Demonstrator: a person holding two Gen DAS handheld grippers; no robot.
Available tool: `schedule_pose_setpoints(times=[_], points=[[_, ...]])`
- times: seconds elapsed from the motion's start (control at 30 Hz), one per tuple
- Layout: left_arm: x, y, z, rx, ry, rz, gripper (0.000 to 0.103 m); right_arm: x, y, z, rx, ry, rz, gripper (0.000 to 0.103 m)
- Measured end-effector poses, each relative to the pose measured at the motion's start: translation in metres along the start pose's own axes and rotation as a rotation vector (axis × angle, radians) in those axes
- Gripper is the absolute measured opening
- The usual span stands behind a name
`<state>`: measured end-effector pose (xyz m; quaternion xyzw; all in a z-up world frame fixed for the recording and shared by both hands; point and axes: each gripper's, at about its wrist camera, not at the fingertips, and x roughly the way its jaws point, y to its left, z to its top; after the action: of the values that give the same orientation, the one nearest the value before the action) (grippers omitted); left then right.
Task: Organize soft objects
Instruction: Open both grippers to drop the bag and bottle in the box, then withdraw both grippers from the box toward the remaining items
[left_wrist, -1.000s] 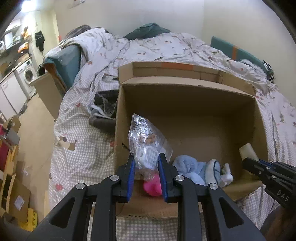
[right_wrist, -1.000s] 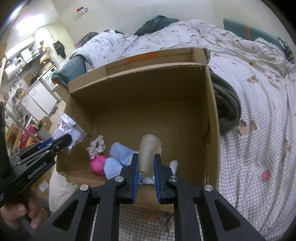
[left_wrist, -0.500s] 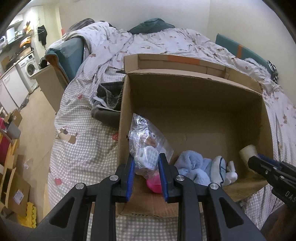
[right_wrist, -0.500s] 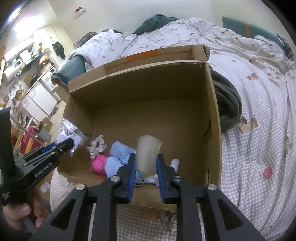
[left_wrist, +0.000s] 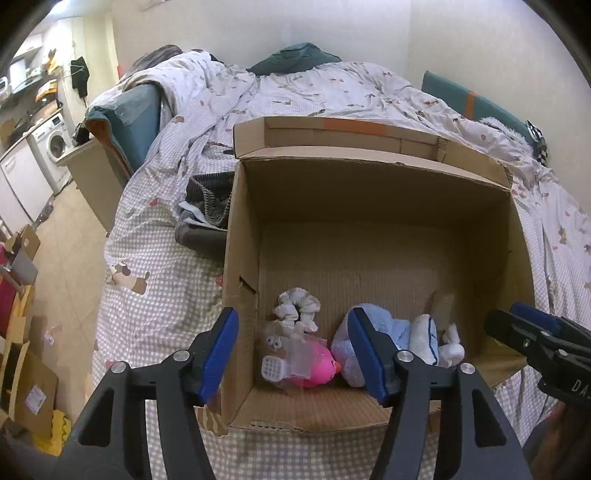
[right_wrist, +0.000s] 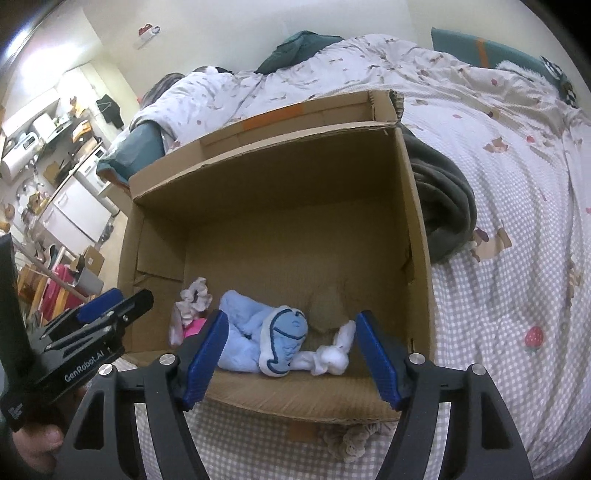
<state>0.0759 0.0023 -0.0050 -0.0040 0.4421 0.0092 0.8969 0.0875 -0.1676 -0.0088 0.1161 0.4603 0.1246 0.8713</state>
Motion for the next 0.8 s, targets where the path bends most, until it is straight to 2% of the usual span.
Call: schedule_pose_setpoints(times=[0.4,0.5,0.8], points=[[-0.003,-0.002,-0.003,0.002,0.0,-0.008,0.059,0.0,0.003,-0.001,-0.014,0.005,-0.003,0.075],[-0.006,-0.006,-0.008,0.028,0.006,-0.018,0.059,0.0,0.003,-0.001,-0.013,0.005,-0.004,0.075],[-0.028,-0.005,-0.016,0.061,-0.032,-0.005,0.059,-0.004,-0.002,-0.006,0.005,0.01,-0.027,0.075]])
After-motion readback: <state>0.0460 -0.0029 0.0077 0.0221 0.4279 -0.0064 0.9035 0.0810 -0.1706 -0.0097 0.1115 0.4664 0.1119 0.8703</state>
